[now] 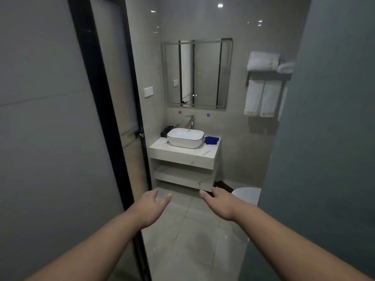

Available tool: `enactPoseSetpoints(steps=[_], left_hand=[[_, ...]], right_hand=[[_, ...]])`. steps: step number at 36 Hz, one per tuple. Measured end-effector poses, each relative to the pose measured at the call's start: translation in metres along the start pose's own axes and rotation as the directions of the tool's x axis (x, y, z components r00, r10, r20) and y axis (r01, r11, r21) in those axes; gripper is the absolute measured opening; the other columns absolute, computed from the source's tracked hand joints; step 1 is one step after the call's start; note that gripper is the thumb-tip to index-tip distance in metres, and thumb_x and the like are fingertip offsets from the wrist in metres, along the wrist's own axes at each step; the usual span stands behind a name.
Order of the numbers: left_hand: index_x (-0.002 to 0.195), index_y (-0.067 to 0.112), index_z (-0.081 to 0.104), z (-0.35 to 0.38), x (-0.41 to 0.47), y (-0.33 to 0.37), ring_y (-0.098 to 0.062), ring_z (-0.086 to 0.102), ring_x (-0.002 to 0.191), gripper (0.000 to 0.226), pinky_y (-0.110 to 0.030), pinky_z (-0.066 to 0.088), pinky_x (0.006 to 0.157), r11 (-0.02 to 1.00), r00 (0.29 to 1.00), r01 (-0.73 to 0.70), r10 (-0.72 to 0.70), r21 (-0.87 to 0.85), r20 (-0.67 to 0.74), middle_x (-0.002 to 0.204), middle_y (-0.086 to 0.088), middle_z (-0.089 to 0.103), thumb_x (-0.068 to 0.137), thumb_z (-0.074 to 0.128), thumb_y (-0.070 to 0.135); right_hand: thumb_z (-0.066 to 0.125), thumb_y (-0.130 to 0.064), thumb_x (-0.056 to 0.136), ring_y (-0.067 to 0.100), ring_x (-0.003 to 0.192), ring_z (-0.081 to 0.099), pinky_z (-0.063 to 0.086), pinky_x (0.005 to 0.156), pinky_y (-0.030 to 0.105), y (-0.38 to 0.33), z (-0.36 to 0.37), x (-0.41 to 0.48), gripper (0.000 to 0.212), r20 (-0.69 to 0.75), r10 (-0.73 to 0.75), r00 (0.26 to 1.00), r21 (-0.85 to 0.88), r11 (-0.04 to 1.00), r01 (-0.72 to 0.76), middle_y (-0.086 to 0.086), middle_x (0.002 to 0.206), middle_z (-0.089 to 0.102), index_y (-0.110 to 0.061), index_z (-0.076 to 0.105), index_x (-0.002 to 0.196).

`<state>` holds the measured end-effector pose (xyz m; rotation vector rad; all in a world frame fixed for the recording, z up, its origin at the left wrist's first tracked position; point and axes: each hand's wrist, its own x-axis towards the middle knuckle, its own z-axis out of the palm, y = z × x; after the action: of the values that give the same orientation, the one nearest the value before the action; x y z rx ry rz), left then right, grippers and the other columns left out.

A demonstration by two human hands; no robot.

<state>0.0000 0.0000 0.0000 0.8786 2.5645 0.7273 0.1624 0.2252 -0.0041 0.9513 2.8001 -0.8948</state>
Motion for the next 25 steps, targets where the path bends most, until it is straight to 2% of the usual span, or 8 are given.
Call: enactPoseSetpoints(steps=[4, 7, 9, 11, 14, 16, 20, 25], left_hand=[[0.171, 0.014, 0.023, 0.002, 0.033, 0.015, -0.022, 0.024, 0.165, 0.096, -0.039, 0.021, 0.132, 1.0, 1.0, 0.019, -0.019, 0.019, 0.003, 0.178, -0.005, 0.024, 0.102, 0.037, 0.078], [0.171, 0.013, 0.023, 0.007, 0.055, 0.024, -0.022, 0.023, 0.165, 0.094, -0.038, 0.02, 0.132, 0.999, 1.0, 0.028, -0.028, 0.027, 0.012, 0.178, -0.005, 0.024, 0.103, 0.039, 0.076], [0.171, 0.013, 0.024, 0.008, 0.07, 0.026, -0.022, 0.024, 0.164, 0.094, -0.037, 0.02, 0.132, 0.999, 0.999, 0.034, -0.035, 0.038, 0.016, 0.178, -0.006, 0.024, 0.103, 0.04, 0.075], [0.171, 0.013, 0.025, 0.008, 0.085, 0.026, -0.022, 0.025, 0.164, 0.094, -0.037, 0.021, 0.131, 0.998, 0.999, 0.046, -0.047, 0.045, 0.013, 0.178, -0.007, 0.025, 0.103, 0.04, 0.075], [0.169, 0.015, 0.031, 0.008, 0.104, 0.022, -0.023, 0.032, 0.161, 0.091, -0.036, 0.027, 0.127, 0.999, 0.999, 0.051, -0.051, 0.015, 0.012, 0.176, -0.006, 0.031, 0.102, 0.043, 0.075], [0.167, 0.018, 0.036, 0.009, 0.118, 0.016, -0.022, 0.039, 0.157, 0.087, -0.033, 0.033, 0.121, 0.999, 0.999, 0.049, -0.049, 0.009, 0.004, 0.172, -0.004, 0.038, 0.102, 0.045, 0.074], [0.169, 0.017, 0.032, 0.008, 0.153, 0.001, -0.024, 0.036, 0.159, 0.094, -0.038, 0.029, 0.127, 0.994, 0.994, 0.104, -0.105, 0.044, 0.021, 0.174, -0.004, 0.035, 0.099, 0.045, 0.079], [0.169, 0.021, 0.032, 0.01, 0.203, -0.025, -0.025, 0.041, 0.156, 0.096, -0.042, 0.038, 0.123, 0.988, 0.988, 0.141, -0.145, 0.057, 0.06, 0.172, -0.003, 0.038, 0.093, 0.05, 0.078]], right_hand=[[0.017, -0.099, 0.078, 0.028, 0.148, 0.046, 0.041, 0.114, 0.045, 0.007, -0.013, 0.029, 0.12, -0.011, 0.04, 0.999, 0.006, 0.999, -0.04, 0.008, 0.164, 0.045, -0.012, 0.046, 0.156], [0.019, -0.098, 0.079, 0.03, 0.141, 0.052, 0.044, 0.112, 0.046, 0.012, -0.014, 0.053, 0.118, -0.005, 0.038, 0.999, 0.013, 0.999, -0.038, 0.011, 0.158, 0.051, -0.011, 0.049, 0.152], [0.021, -0.096, 0.082, 0.031, 0.149, 0.046, 0.041, 0.117, 0.045, 0.012, -0.015, 0.066, 0.116, 0.031, 0.026, 0.999, 0.004, 1.0, -0.026, 0.011, 0.166, 0.043, -0.012, 0.042, 0.16], [0.025, -0.09, 0.087, 0.031, 0.159, 0.031, 0.032, 0.123, 0.044, 0.012, -0.013, 0.079, 0.112, 0.076, 0.003, 0.997, -0.029, 1.0, -0.001, 0.011, 0.175, 0.029, -0.012, 0.029, 0.167], [0.027, -0.084, 0.092, 0.03, 0.164, 0.02, 0.025, 0.13, 0.044, 0.009, -0.009, 0.099, 0.107, 0.113, -0.003, 0.994, -0.084, 0.996, 0.013, 0.01, 0.178, 0.019, -0.01, 0.02, 0.17], [0.028, -0.082, 0.095, 0.029, 0.165, 0.018, 0.023, 0.131, 0.047, 0.005, -0.006, 0.114, 0.104, 0.13, 0.002, 0.991, -0.117, 0.993, 0.013, 0.009, 0.179, 0.017, -0.011, 0.019, 0.17], [0.042, -0.073, 0.097, 0.033, 0.162, 0.025, 0.027, 0.13, 0.047, -0.007, -0.002, 0.146, 0.098, 0.174, 0.02, 0.984, -0.144, 0.99, 0.005, 0.012, 0.177, 0.022, -0.011, 0.02, 0.17], [0.05, -0.067, 0.099, 0.035, 0.161, 0.028, 0.03, 0.129, 0.047, -0.023, 0.003, 0.195, 0.095, 0.216, 0.028, 0.976, -0.197, 0.98, 0.015, 0.015, 0.176, 0.023, -0.01, 0.02, 0.17]])
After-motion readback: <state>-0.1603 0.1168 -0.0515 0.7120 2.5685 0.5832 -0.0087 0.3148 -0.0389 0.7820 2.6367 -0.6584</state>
